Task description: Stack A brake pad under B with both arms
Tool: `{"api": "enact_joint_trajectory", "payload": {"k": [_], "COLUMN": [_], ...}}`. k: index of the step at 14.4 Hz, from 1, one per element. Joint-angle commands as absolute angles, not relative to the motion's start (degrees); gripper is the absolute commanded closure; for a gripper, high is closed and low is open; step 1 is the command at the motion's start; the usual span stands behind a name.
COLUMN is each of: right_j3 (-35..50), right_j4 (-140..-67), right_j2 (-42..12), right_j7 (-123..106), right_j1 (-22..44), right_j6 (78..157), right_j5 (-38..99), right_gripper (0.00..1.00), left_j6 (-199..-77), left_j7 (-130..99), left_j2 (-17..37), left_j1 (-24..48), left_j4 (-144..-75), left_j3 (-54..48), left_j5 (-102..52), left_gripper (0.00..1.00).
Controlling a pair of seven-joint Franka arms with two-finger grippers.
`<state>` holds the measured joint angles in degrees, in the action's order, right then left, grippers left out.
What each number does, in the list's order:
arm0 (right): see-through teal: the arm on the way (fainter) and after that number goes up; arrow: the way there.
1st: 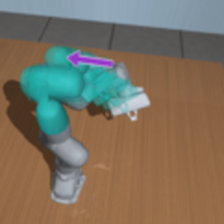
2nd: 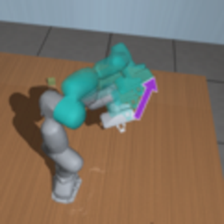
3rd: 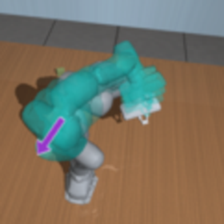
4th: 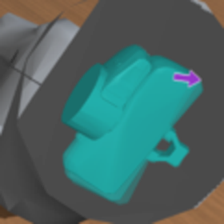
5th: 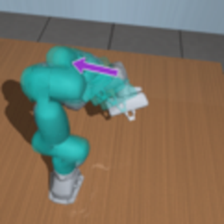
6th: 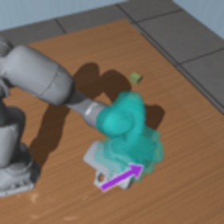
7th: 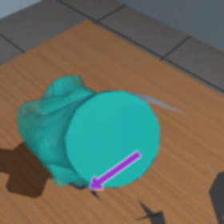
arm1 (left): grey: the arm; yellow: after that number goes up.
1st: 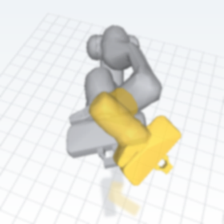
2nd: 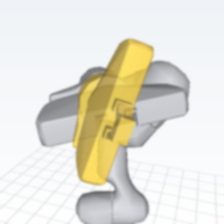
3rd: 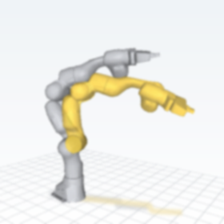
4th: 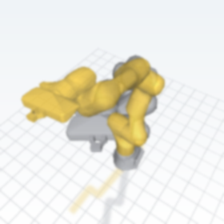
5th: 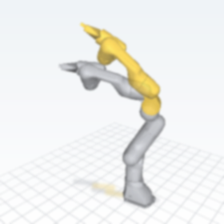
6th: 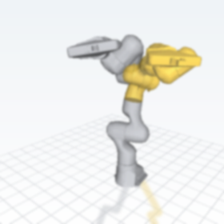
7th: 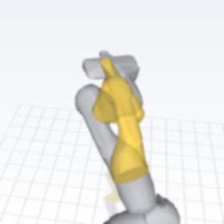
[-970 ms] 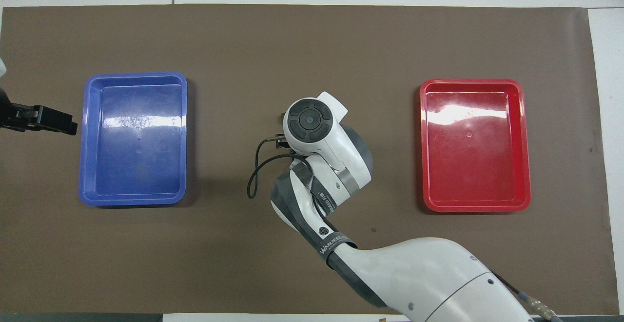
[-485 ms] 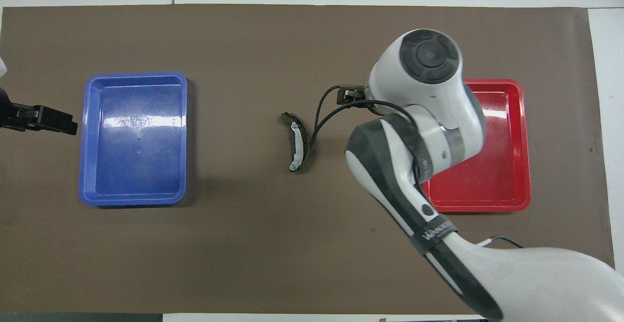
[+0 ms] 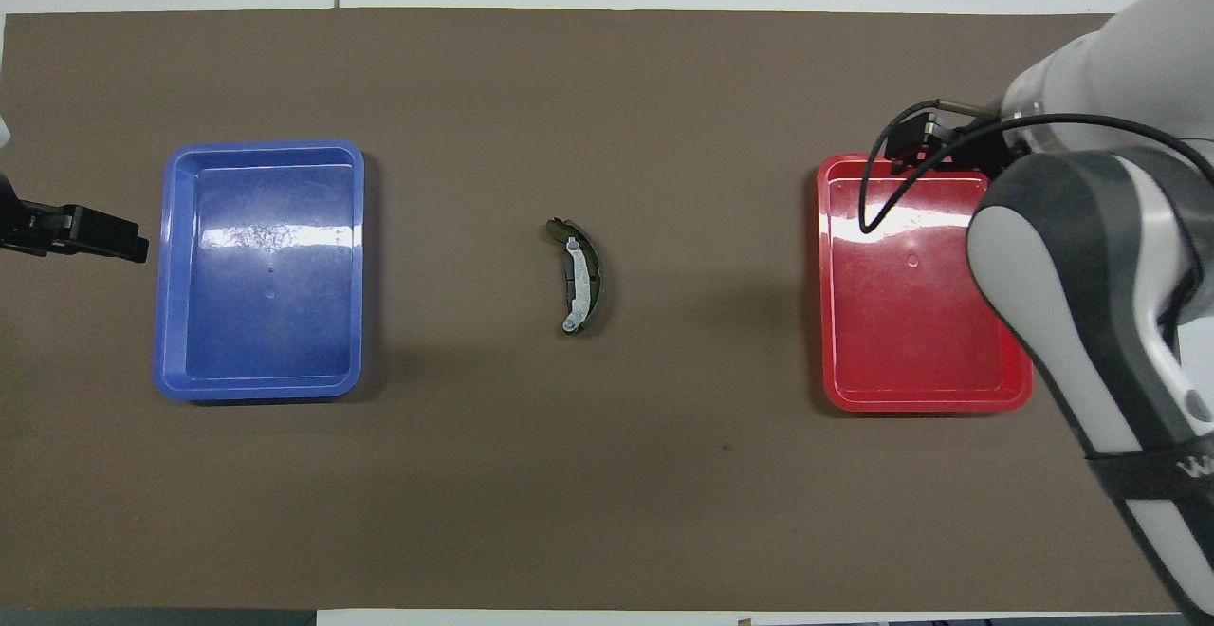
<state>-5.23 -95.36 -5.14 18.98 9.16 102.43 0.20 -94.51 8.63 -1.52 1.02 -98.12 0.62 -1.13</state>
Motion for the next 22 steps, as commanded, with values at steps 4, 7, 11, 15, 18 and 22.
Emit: {"api": "enact_joint_trajectory", "payload": {"k": [4, 7, 11, 15, 18, 22], "right_j3": [-3.53, 0.18, 0.26, 0.62, 0.88, 1.23], "right_j4": [-92.83, -88.07, -90.16, -90.53, -90.26, -89.30], "right_j2": [1.14, 0.53, 3.07, 3.25, 2.90, 2.46], "right_j7": [10.03, 6.52, 5.10, 5.10, 5.01, 2.12], "right_j1": [1.96, -2.37, -2.72, -2.29, -1.93, -1.76], "right_j6": [91.34, 85.09, 83.06, 83.67, 84.54, 84.38], "right_j5": [-0.53, -1.31, -1.50, -1.41, -1.49, -2.37], "right_gripper": [0.00, 0.00, 0.00, 0.00, 0.00, 0.00], "left_j6": [-94.31, -94.13, -94.57, -94.75, -94.66, -94.48], "left_j7": [8.00, 8.26, 8.17, 8.26, 8.09, 8.00], "left_j2": [-2.46, -2.46, -2.46, -2.46, -2.46, -2.46], "left_j1": [0.53, 0.70, 2.20, 2.20, 2.20, 1.32], "left_j4": [-98.53, -98.53, -98.53, -98.53, -98.53, -98.53], "left_j3": [0.44, 0.35, 0.26, 0.26, 0.35, 0.44], "left_j5": [-0.09, -0.09, -0.09, -0.09, -0.09, -0.09], "left_gripper": [0.01, 0.01, 0.01, 0.01, 0.01, 0.01]}}
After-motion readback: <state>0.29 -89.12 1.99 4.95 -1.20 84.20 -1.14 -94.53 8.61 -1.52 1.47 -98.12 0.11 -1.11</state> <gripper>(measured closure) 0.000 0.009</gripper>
